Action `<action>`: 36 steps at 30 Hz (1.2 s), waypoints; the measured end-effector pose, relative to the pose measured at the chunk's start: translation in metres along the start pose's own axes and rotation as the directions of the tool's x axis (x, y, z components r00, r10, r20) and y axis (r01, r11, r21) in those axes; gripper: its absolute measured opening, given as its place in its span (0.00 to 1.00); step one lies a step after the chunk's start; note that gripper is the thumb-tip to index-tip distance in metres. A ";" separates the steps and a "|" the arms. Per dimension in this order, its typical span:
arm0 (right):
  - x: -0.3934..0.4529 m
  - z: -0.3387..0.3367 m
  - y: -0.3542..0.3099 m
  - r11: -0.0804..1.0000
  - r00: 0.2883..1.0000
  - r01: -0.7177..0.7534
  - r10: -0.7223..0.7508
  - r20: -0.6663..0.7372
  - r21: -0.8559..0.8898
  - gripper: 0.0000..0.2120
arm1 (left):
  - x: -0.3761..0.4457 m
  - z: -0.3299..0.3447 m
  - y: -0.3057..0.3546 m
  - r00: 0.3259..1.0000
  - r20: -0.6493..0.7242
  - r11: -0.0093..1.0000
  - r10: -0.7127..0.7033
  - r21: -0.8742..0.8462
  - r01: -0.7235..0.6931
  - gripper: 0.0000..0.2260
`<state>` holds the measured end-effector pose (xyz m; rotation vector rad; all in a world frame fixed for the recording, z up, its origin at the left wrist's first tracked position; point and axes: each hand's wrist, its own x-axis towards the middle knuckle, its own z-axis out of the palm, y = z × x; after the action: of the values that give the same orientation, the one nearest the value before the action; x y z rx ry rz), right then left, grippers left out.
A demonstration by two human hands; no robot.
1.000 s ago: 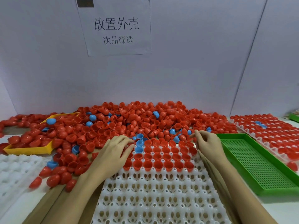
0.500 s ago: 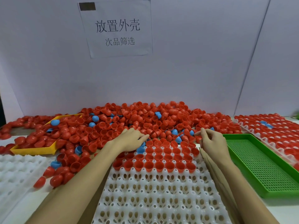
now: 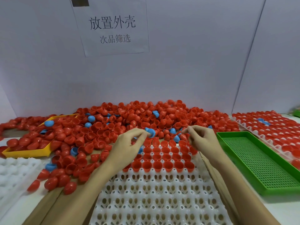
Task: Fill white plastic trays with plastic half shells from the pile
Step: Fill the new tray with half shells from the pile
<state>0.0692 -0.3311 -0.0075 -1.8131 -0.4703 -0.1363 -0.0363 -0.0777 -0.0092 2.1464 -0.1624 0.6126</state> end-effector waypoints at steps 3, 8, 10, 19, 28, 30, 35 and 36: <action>-0.010 0.004 -0.020 0.994 0.979 0.040 -0.060 0.196 0.105 0.08 | -0.013 0.004 0.013 1.000 0.009 0.998 -0.025 -0.053 0.026 0.06; -0.019 0.011 -0.035 0.976 0.856 0.109 -0.188 0.482 0.188 0.14 | -0.027 0.008 0.028 0.990 0.058 0.990 0.127 -0.068 -0.123 0.05; -0.020 0.015 -0.034 0.981 0.834 0.124 -0.186 0.519 0.151 0.15 | -0.031 0.008 0.031 0.982 0.061 0.984 0.177 -0.030 -0.176 0.07; -0.020 0.017 -0.029 0.991 0.849 0.124 -0.132 0.511 0.050 0.07 | -0.036 0.009 0.038 0.984 0.087 0.986 0.155 -0.073 -0.149 0.03; -0.025 0.016 -0.037 0.979 0.845 0.068 -0.158 0.511 0.191 0.06 | -0.031 -0.003 0.032 0.981 0.152 0.906 -0.122 -0.386 0.173 0.09; -0.026 0.017 -0.038 0.975 0.835 0.045 -0.157 0.527 0.218 0.07 | -0.031 -0.004 0.032 0.979 0.158 0.905 -0.127 -0.387 0.180 0.12; -0.027 0.022 -0.038 0.985 0.804 0.142 -0.173 0.569 0.099 0.05 | -0.033 0.003 0.034 0.983 0.135 0.924 -0.126 -0.345 0.166 0.15; -0.025 0.018 -0.038 0.987 0.803 0.144 -0.159 0.574 0.072 0.05 | -0.033 0.004 0.034 0.982 0.138 0.923 -0.128 -0.347 0.169 0.16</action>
<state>0.0290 -0.3113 0.0132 -1.7715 -1.0478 0.3288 -0.0751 -0.1054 -0.0026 1.8185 -0.1569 0.3418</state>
